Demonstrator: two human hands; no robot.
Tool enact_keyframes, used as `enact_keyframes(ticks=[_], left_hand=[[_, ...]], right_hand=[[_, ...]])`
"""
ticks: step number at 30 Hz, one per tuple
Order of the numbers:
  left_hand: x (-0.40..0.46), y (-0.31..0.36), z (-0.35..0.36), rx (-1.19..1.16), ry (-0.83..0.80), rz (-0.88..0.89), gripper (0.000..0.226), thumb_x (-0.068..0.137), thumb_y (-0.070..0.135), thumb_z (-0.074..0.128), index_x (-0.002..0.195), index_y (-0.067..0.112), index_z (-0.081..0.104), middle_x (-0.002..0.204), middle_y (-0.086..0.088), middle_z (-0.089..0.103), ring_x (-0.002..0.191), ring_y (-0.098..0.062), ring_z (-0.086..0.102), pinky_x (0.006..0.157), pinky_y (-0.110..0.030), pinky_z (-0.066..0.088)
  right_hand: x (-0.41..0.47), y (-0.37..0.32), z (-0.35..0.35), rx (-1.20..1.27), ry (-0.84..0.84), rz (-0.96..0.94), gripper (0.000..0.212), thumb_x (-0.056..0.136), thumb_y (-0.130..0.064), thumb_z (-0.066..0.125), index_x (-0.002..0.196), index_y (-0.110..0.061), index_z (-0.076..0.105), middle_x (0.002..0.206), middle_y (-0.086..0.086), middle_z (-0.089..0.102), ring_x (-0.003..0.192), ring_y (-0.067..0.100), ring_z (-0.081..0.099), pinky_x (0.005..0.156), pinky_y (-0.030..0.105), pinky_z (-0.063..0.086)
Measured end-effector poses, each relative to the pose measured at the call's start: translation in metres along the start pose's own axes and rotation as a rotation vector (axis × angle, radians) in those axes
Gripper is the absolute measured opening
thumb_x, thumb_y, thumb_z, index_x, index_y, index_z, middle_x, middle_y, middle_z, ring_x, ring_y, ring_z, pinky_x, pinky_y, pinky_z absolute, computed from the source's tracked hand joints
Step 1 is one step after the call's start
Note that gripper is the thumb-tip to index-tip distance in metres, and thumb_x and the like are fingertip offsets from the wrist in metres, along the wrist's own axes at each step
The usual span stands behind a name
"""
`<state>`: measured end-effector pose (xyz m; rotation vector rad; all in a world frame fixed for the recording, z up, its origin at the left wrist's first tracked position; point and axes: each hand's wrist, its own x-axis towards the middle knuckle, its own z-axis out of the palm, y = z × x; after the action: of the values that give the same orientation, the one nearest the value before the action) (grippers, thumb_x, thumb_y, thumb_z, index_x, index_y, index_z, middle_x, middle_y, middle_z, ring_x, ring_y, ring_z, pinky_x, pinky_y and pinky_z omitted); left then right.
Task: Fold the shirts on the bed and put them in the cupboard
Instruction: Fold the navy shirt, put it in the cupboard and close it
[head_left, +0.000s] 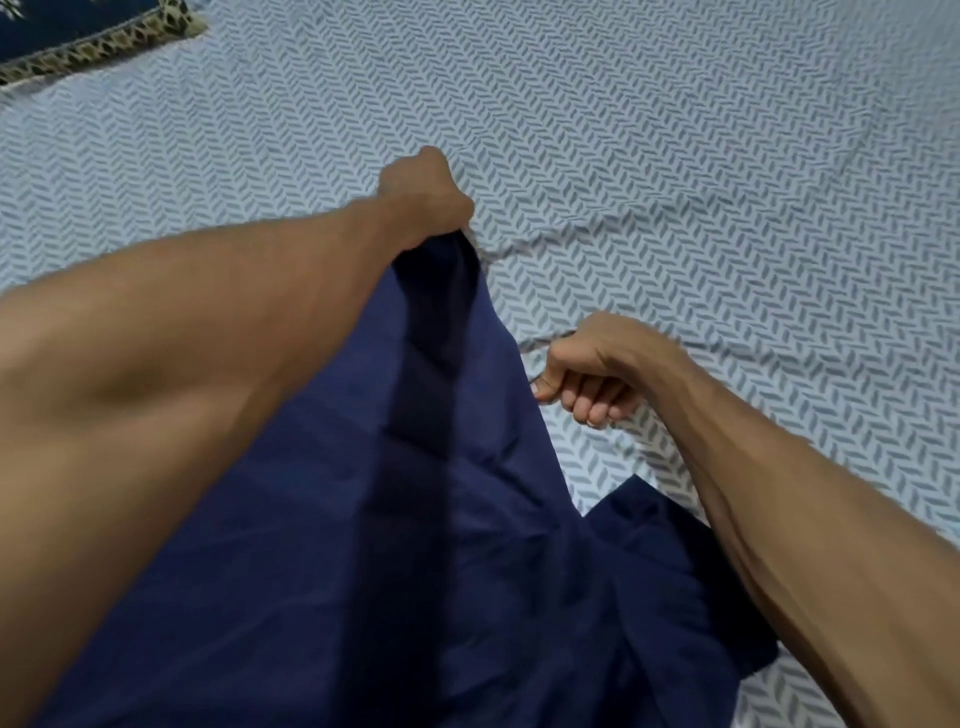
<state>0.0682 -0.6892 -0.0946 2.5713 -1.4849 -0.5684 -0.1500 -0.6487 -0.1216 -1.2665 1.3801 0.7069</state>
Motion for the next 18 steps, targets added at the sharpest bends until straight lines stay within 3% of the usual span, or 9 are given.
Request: enact_keyframes(ticks=[4, 7, 9, 12, 14, 17, 18], left_hand=[[0.007, -0.003, -0.016, -0.055, -0.122, -0.025, 0.022, 0.081, 0.022, 0.061, 0.098, 0.01, 0.054, 0.088, -0.003, 0.056, 0.072, -0.019, 0.054, 0.058, -0.029, 0.042], [0.01, 0.0, -0.017, 0.015, -0.183, -0.017, 0.024, 0.078, 0.029, 0.068, 0.088, 0.012, 0.054, 0.083, -0.004, 0.057, 0.067, -0.02, 0.054, 0.056, -0.029, 0.042], [0.015, 0.005, -0.013, -0.038, -0.149, -0.001, 0.028, 0.08, 0.027, 0.072, 0.097, 0.008, 0.058, 0.092, -0.007, 0.063, 0.074, -0.021, 0.06, 0.061, -0.033, 0.049], [0.03, 0.013, -0.01, -0.402, -0.087, -0.016, 0.04, 0.085, 0.032, 0.079, 0.113, 0.007, 0.066, 0.106, -0.005, 0.067, 0.087, -0.016, 0.062, 0.074, -0.03, 0.055], [0.035, 0.013, -0.008, -0.551, -0.085, -0.02, 0.031, 0.087, 0.032, 0.079, 0.106, 0.012, 0.067, 0.099, -0.002, 0.064, 0.084, -0.012, 0.058, 0.084, -0.029, 0.055], [0.04, 0.004, 0.009, -0.573, -0.107, -0.001, 0.034, 0.078, 0.034, 0.087, 0.097, 0.01, 0.072, 0.098, 0.0, 0.071, 0.09, -0.014, 0.067, 0.087, -0.028, 0.058], [0.041, 0.002, 0.017, -0.559, -0.088, 0.002, 0.031, 0.073, 0.038, 0.089, 0.093, 0.018, 0.076, 0.098, 0.001, 0.075, 0.093, -0.015, 0.07, 0.089, -0.032, 0.059]], right_hand=[[-0.002, 0.001, 0.0, 0.004, 0.015, -0.013, 0.035, 0.081, -0.023, 0.076, 0.051, -0.013, 0.062, 0.055, 0.006, 0.056, 0.041, 0.02, 0.046, 0.047, 0.02, 0.037], [-0.005, 0.0, 0.001, 0.015, 0.024, -0.027, 0.029, 0.08, -0.022, 0.077, 0.056, -0.012, 0.064, 0.056, 0.007, 0.058, 0.041, 0.021, 0.047, 0.046, 0.02, 0.038], [-0.007, 0.0, 0.002, 0.019, 0.042, -0.041, 0.026, 0.079, -0.02, 0.077, 0.057, -0.01, 0.066, 0.057, 0.008, 0.061, 0.041, 0.021, 0.05, 0.046, 0.019, 0.04], [-0.009, 0.0, 0.003, 0.012, 0.084, -0.055, 0.019, 0.08, -0.015, 0.066, 0.063, -0.008, 0.067, 0.059, 0.01, 0.066, 0.04, 0.022, 0.055, 0.048, 0.019, 0.044], [-0.009, -0.001, 0.003, 0.009, 0.092, -0.058, 0.018, 0.08, -0.015, 0.061, 0.064, -0.007, 0.066, 0.059, 0.01, 0.066, 0.04, 0.021, 0.055, 0.049, 0.019, 0.044], [-0.006, 0.0, 0.002, 0.007, 0.103, -0.06, 0.017, 0.078, -0.015, 0.062, 0.064, -0.007, 0.068, 0.06, 0.01, 0.068, 0.041, 0.021, 0.057, 0.049, 0.02, 0.045], [-0.005, 0.001, 0.002, 0.006, 0.111, -0.064, 0.017, 0.078, -0.015, 0.063, 0.064, -0.008, 0.069, 0.061, 0.01, 0.07, 0.042, 0.021, 0.058, 0.049, 0.02, 0.046]])
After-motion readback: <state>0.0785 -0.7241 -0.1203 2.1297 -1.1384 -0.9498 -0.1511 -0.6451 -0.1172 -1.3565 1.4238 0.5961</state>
